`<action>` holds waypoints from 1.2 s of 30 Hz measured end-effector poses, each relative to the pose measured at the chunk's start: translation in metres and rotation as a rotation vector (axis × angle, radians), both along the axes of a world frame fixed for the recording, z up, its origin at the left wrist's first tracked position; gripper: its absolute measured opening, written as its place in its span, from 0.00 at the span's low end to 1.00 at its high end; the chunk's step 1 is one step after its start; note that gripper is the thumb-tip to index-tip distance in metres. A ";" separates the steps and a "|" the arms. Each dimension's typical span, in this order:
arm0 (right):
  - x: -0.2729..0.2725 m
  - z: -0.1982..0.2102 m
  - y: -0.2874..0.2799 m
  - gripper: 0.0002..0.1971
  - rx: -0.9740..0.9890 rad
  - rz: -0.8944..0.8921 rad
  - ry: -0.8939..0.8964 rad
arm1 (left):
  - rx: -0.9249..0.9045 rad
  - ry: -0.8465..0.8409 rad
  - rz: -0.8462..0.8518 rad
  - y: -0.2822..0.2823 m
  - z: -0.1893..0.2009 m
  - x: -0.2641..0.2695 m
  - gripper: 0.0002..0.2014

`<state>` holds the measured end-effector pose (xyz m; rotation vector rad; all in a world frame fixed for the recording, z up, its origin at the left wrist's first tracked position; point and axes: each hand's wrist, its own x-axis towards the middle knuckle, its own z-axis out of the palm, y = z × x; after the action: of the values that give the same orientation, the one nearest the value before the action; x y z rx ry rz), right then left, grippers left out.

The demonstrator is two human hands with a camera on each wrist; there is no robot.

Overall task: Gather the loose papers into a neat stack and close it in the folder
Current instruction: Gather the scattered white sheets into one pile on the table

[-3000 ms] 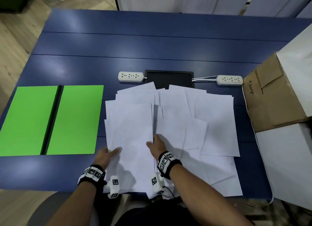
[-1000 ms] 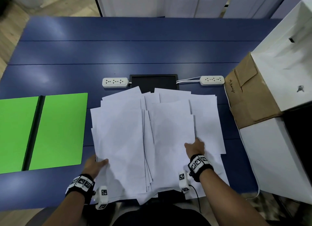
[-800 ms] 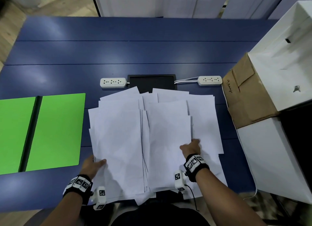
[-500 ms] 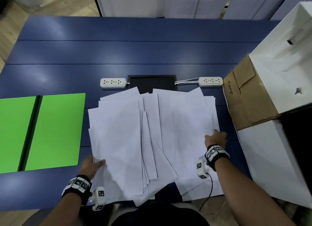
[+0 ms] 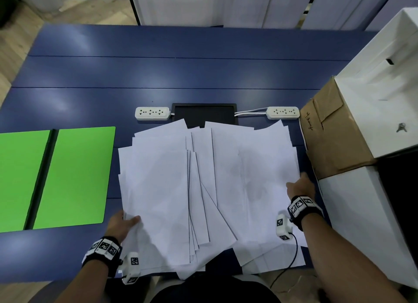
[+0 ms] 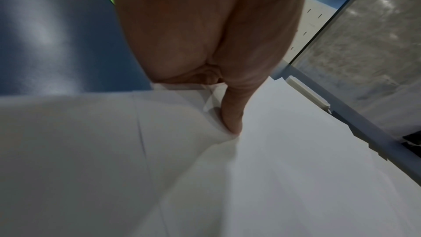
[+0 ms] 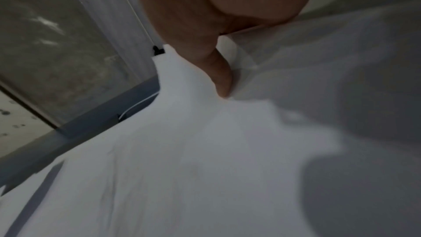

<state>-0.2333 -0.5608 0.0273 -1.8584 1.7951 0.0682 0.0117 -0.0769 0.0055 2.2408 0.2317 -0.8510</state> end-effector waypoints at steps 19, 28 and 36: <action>0.036 0.161 0.065 0.10 -0.026 0.295 -0.597 | -0.078 0.016 0.001 -0.002 0.017 -0.007 0.08; 0.138 0.022 0.207 0.17 0.325 0.338 -0.541 | -0.156 0.106 0.198 0.006 0.001 0.003 0.23; 0.168 -0.015 0.275 0.15 0.499 0.417 -0.337 | -0.227 0.109 0.163 0.009 -0.004 0.006 0.17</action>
<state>-0.0653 -0.2855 0.0124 -1.7161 1.0290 0.3069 0.0180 -0.0679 0.0018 1.9398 0.3456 -0.8663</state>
